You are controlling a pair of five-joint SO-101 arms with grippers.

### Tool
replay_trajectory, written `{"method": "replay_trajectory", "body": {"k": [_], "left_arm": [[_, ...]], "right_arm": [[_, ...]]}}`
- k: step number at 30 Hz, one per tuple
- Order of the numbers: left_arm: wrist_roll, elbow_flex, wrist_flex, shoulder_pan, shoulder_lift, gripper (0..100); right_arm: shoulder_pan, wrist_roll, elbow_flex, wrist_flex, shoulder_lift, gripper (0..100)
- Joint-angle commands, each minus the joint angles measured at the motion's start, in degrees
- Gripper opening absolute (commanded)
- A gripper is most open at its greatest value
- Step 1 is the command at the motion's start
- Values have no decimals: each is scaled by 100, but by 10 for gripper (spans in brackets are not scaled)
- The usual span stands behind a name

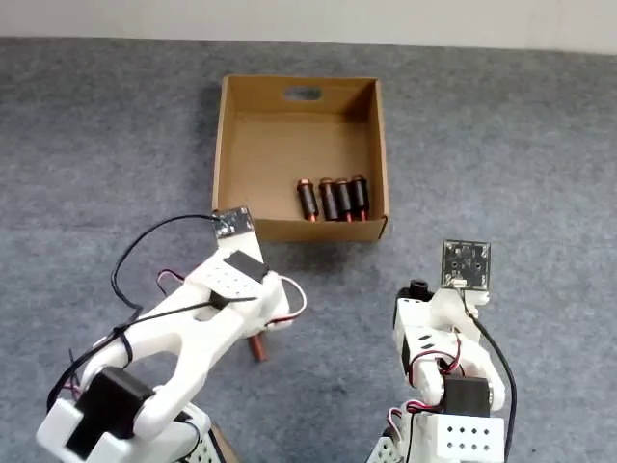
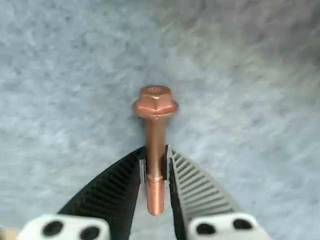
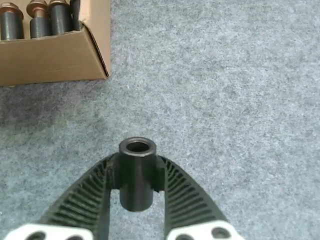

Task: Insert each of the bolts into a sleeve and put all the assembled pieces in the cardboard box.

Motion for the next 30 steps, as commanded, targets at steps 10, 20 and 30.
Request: {"method": "replay_trajectory", "body": {"k": [10,20,30], "left_arm": [[-4519,-40,-18,-840,-321,35],[-4519,-127,-123,-857,-321,218],[-4519,268,-1398,-857,-312,154]], "right_arm": [[31,-9,-31,22,-66,6],[31,-9,-31,22,-66,6],[31,-9,-31,22,-66,6]]}}
